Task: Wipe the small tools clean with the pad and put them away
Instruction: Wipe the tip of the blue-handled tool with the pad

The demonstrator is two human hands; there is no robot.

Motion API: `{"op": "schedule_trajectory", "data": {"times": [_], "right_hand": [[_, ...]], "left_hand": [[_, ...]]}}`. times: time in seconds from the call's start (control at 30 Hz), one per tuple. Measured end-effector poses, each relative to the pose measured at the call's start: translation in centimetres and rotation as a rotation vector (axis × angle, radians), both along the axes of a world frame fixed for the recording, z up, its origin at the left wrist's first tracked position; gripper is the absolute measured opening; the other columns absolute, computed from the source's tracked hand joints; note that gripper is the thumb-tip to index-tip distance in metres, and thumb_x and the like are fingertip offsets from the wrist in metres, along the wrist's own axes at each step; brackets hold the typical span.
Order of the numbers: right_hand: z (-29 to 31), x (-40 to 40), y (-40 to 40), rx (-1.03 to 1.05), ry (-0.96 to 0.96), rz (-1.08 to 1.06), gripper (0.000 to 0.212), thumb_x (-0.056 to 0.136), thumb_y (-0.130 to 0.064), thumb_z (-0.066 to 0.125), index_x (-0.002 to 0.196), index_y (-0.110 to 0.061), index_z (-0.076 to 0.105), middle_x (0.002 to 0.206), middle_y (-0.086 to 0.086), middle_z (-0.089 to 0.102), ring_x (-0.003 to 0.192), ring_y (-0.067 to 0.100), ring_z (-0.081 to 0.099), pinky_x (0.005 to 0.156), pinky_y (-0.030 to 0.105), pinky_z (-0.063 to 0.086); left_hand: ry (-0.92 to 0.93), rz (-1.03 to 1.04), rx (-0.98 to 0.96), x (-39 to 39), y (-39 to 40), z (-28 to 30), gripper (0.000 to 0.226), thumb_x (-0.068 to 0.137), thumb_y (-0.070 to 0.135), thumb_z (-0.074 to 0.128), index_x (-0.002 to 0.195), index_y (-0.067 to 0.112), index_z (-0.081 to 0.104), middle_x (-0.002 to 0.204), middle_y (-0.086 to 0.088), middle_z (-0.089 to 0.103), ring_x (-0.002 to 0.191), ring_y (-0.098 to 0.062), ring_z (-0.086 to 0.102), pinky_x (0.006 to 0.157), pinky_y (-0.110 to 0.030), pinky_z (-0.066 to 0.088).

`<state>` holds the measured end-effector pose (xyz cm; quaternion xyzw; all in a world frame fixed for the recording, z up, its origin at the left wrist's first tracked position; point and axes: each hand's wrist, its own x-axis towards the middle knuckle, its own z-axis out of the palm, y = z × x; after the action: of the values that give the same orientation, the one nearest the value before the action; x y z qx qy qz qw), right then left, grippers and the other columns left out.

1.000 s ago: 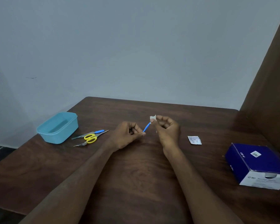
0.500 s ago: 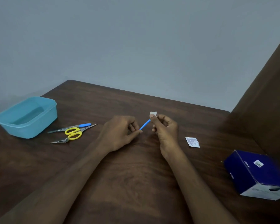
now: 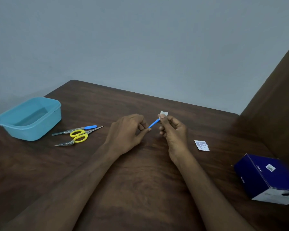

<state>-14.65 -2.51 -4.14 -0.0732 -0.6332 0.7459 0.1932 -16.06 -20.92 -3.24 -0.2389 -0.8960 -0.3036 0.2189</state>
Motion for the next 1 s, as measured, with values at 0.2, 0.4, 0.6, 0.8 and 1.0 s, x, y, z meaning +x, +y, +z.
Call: {"op": "schedule_trajectory", "data": {"times": [0.2,0.4,0.6,0.8,1.0], "right_hand": [[0.0,0.8,-0.1,0.097,0.029,0.073,0.020,0.087,-0.008,0.085,0.105,-0.013,0.079,0.102,-0.001,0.083,0.089,0.005,0.073,0.072,0.018,0.053],[0.3,0.4,-0.4,-0.003,0.046,0.048,0.013,0.098,-0.025,0.077,0.100,-0.013,0.082,0.086,0.003,0.077,0.066,0.008,0.056,0.058,0.022,0.046],[0.3,0.5,-0.2,0.000,0.032,0.033,0.013,0.094,-0.024,0.082,0.095,-0.012,0.080,0.076,0.001,0.068,0.063,0.009,0.054,0.059,0.025,0.047],[0.9,0.8,-0.4,-0.012,0.058,0.012,0.015,0.097,-0.028,0.078,0.090,-0.015,0.078,0.072,-0.001,0.065,0.061,0.009,0.052,0.057,0.024,0.045],[1.1,0.9,-0.5,-0.058,0.119,0.008,0.016,0.103,-0.026,0.070,0.094,-0.020,0.082,0.077,0.000,0.067,0.063,0.011,0.053,0.060,0.027,0.045]], "left_hand": [[0.023,0.009,-0.021,0.0,0.0,-0.3,0.016,0.093,0.047,0.075,0.094,0.035,0.064,0.087,0.020,0.063,0.081,0.000,0.057,0.060,-0.027,0.039],[0.021,-0.020,0.018,0.0,-0.1,-0.2,0.014,0.094,0.047,0.076,0.095,0.036,0.068,0.087,0.020,0.063,0.073,0.002,0.056,0.058,-0.018,0.036],[0.041,-0.074,0.020,-0.2,-0.1,-0.5,0.008,0.097,0.042,0.074,0.097,0.035,0.071,0.084,0.020,0.059,0.074,0.000,0.055,0.060,-0.026,0.041],[0.059,-0.180,0.024,-0.6,-0.2,-0.6,0.009,0.104,0.041,0.063,0.102,0.033,0.068,0.091,0.013,0.060,0.080,-0.008,0.057,0.063,-0.040,0.053],[0.042,-0.253,0.020,-0.7,-0.2,-0.6,0.004,0.105,0.029,0.067,0.103,0.030,0.070,0.091,0.018,0.057,0.080,-0.001,0.054,0.066,-0.035,0.049]]}}
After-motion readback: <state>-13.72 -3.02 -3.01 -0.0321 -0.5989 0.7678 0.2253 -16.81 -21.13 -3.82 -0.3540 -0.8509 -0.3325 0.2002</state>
